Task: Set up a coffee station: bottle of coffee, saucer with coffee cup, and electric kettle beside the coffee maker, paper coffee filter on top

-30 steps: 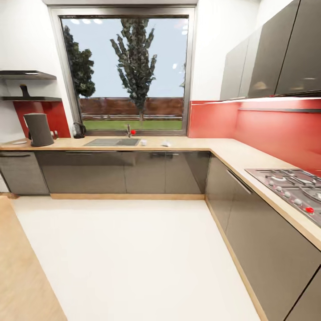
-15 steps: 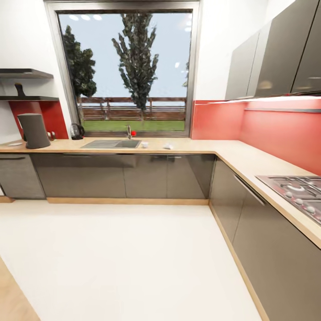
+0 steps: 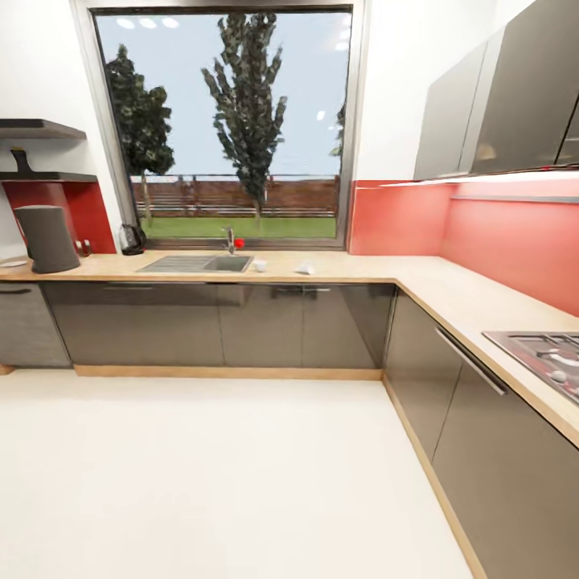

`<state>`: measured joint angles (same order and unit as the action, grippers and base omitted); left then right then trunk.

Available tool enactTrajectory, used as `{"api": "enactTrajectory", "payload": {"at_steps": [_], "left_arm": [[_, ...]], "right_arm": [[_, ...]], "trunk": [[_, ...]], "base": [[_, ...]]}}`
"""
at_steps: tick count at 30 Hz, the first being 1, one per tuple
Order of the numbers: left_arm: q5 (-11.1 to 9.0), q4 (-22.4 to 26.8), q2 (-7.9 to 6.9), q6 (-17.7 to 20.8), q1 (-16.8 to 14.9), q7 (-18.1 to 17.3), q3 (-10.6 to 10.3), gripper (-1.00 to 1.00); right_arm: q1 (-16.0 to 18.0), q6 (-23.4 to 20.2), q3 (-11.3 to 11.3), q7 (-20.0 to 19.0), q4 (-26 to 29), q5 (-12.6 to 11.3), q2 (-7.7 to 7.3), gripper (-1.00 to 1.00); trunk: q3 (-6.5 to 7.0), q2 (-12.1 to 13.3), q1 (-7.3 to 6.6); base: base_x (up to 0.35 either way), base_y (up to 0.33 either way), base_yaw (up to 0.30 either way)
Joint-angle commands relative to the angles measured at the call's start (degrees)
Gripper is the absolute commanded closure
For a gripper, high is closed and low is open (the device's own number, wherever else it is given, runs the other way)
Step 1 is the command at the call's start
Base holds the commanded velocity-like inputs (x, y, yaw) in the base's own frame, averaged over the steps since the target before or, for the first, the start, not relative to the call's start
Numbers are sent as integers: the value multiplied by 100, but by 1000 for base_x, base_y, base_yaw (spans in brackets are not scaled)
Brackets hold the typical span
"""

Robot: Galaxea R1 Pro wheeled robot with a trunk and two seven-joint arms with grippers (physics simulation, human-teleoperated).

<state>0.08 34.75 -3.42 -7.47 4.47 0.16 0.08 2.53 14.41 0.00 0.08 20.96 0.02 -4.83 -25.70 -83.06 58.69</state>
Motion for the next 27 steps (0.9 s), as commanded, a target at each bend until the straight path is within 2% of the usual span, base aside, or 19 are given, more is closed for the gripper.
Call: {"api": "enactTrajectory", "payload": {"at_steps": [1, 27], "left_arm": [[1, 6, 0, -9, 1, 2, 1, -100], [1, 6, 0, -9, 1, 2, 1, -100]], "right_arm": [[2, 18, 0, 2, -4, 3, 0, -100], [2, 19, 0, 9, -4, 7, 0, -100]], "trunk": [[-5, -2, 4], [-5, -2, 4]], "base": [[326, 0, 62], [326, 0, 118]]}}
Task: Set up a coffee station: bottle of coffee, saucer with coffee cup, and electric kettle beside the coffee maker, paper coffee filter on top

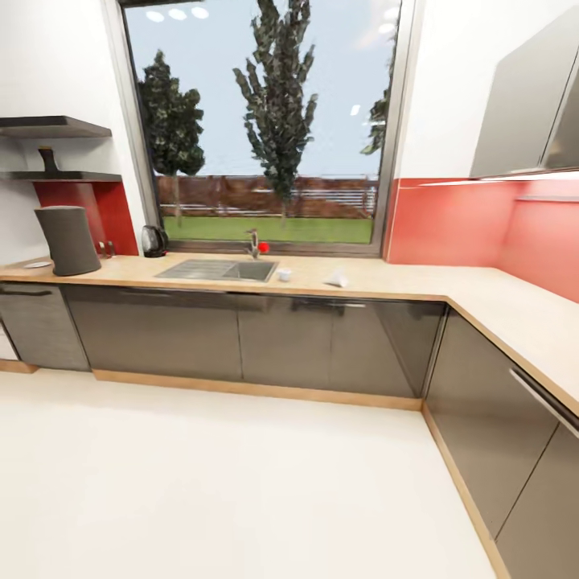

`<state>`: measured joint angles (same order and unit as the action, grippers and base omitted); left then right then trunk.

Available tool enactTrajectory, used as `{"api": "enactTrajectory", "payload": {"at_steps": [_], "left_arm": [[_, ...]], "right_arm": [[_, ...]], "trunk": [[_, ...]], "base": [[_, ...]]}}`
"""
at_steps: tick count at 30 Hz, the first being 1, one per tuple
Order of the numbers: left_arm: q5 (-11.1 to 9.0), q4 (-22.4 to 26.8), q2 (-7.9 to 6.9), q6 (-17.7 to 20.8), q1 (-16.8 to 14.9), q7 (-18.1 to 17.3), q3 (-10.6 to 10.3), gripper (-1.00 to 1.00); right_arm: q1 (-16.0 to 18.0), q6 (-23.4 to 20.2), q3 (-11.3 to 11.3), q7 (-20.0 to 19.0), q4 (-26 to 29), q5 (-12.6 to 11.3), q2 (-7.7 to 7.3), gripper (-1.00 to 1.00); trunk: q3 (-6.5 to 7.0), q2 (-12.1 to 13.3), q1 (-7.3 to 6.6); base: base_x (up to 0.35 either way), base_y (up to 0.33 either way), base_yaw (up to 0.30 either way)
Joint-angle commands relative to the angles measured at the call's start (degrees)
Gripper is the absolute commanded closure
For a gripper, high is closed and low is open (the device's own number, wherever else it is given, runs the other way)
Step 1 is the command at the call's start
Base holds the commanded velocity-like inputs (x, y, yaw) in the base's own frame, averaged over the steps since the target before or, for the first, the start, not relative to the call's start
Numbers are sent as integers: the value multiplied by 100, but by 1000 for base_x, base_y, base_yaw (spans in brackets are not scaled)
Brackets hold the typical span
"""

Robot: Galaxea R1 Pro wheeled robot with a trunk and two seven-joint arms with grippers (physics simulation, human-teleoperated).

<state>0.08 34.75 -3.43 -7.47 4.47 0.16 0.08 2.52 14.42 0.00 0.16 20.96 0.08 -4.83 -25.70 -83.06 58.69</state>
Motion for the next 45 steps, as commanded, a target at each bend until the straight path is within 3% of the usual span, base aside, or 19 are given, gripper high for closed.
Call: {"api": "enactTrajectory", "payload": {"at_steps": [1, 13, 28, 45], "left_arm": [[1, 6, 0, -9, 1, 2, 1, -100], [1, 6, 0, -9, 2, 1, 1, -100], [2, 6, 0, -18, 1, -7, 4, -100], [10, 6, 0, -9, 2, -7, 1, -100]], "right_arm": [[3, 18, 0, 2, -4, 1, 0, -100], [3, 24, 0, 2, -4, 1, 0, -100], [3, 26, 0, 2, -4, -6, 0, -100], [3, 26, 0, 2, -4, -7, 0, -100]], "trunk": [[-5, -2, 4], [-5, -2, 4], [-5, -2, 4], [-5, -2, 4]], "base": [[326, 0, 150], [299, 0, 220], [39, 0, 263], [183, -182, 34]]}}
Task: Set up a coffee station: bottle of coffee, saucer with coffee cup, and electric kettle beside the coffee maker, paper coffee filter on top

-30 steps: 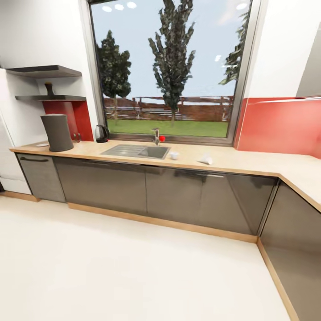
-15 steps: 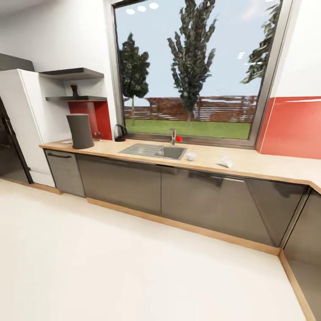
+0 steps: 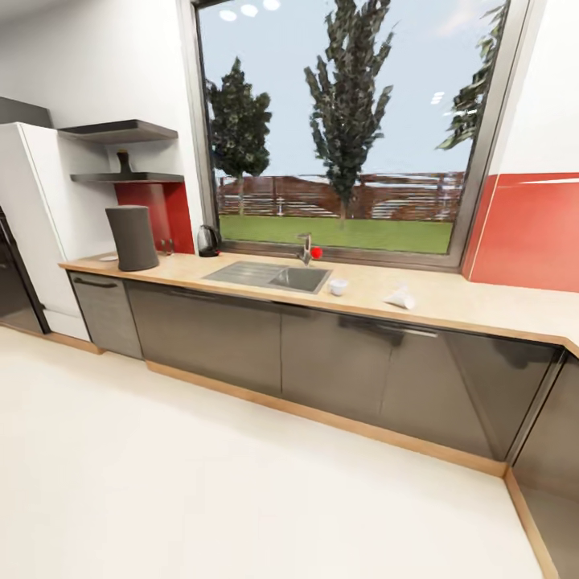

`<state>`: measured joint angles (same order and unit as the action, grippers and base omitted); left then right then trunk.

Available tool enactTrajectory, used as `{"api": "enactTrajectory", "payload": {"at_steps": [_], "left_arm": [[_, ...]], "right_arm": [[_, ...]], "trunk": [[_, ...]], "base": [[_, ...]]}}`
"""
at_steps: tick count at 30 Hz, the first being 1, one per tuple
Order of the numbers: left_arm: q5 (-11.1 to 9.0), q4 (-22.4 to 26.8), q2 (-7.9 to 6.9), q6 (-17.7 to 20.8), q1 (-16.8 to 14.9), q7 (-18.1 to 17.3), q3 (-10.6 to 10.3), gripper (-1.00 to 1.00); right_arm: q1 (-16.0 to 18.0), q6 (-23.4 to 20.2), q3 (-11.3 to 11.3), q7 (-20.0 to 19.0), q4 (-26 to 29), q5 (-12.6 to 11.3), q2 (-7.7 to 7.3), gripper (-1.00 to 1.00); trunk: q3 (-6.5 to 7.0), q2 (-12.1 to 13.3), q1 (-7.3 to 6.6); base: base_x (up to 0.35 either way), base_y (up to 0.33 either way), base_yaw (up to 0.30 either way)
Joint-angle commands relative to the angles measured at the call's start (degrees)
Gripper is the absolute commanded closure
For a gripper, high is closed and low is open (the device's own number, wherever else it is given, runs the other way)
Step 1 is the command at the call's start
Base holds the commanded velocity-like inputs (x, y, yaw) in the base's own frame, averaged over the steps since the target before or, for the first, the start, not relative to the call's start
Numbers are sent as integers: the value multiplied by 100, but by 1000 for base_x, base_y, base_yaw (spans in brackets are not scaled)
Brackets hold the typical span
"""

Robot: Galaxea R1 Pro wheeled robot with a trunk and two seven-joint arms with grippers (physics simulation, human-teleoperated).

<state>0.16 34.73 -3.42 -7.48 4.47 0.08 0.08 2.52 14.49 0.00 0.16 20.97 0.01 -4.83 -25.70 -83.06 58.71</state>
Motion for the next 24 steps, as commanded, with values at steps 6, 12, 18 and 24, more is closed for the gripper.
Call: {"api": "enactTrajectory", "payload": {"at_steps": [6, 12, 18, 24], "left_arm": [[1, 8, -1, -8, 2, 1, 1, -100], [2, 8, -1, -8, 2, 1, 1, -100], [2, 8, -1, -15, 2, 1, 1, -100], [0, 8, -1, -16, 2, 1, 1, -100]], "right_arm": [[3, 19, 0, 2, -5, 6, 0, -100], [3, 19, 0, 2, -5, 6, 0, -100], [3, 19, 0, 2, -5, -4, 0, -100], [5, 19, 0, 2, -5, -4, 0, -100]], "trunk": [[-5, -2, 2], [-5, -2, 2], [-5, -2, 2], [-5, -2, 2]], "base": [[216, -227, 0], [214, -221, 25], [84, -81, 202], [12, -12, 258]]}}
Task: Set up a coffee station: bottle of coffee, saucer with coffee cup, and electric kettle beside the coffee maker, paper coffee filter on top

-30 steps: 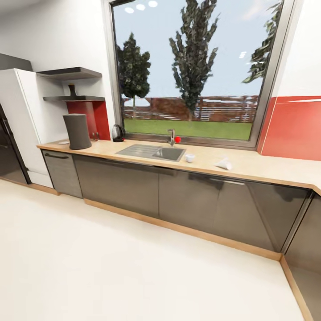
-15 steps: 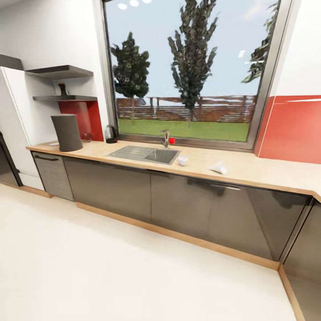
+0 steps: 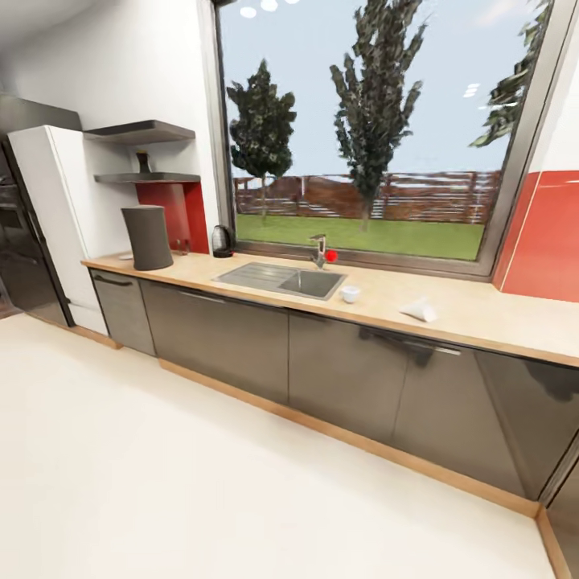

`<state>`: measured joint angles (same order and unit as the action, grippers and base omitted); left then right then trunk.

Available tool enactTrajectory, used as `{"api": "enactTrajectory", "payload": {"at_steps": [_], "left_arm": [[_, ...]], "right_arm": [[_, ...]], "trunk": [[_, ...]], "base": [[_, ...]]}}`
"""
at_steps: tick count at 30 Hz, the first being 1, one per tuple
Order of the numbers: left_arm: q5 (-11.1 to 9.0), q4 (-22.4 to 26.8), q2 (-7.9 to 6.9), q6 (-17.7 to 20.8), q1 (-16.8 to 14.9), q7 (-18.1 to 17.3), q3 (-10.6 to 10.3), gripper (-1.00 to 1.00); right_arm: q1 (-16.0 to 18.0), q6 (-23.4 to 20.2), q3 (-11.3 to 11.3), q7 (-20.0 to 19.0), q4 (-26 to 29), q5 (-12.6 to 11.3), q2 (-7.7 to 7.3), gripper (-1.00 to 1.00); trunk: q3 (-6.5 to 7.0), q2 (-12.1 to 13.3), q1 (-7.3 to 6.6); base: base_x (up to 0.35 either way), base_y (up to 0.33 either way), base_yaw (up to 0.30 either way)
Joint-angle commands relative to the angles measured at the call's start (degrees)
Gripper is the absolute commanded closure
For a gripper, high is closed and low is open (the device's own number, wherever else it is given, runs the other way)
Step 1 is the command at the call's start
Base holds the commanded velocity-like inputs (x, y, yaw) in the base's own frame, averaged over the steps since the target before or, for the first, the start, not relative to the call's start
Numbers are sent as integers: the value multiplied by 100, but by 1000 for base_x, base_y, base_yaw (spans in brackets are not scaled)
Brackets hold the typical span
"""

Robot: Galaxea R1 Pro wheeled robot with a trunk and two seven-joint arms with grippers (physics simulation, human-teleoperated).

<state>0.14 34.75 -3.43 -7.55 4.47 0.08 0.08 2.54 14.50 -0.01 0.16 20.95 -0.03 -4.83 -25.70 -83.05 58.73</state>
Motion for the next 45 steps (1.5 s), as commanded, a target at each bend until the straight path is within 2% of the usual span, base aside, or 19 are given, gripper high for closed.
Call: {"api": "enactTrajectory", "payload": {"at_steps": [1, 14, 28, 45], "left_arm": [[2, 6, 0, -9, 2, 1, 1, -100], [2, 6, 0, -9, 2, 1, 1, -100], [3, 6, 0, -9, 2, 1, 1, -100], [3, 6, 0, -9, 2, 1, 1, -100]], "right_arm": [[3, 18, 1, 2, -4, -1, 0, -100], [1, 18, 1, 2, -4, -3, 0, -100], [2, 18, 1, 2, -4, 1, 0, -100], [1, 18, 1, 2, -4, 11, 0, -100]], "trunk": [[-5, -3, 0], [-5, -3, 0], [-5, -3, 0], [-5, -3, 0]], "base": [[2, -2, 265], [0, -1, 241], [51, -210, 14], [14, -24, 0]]}}
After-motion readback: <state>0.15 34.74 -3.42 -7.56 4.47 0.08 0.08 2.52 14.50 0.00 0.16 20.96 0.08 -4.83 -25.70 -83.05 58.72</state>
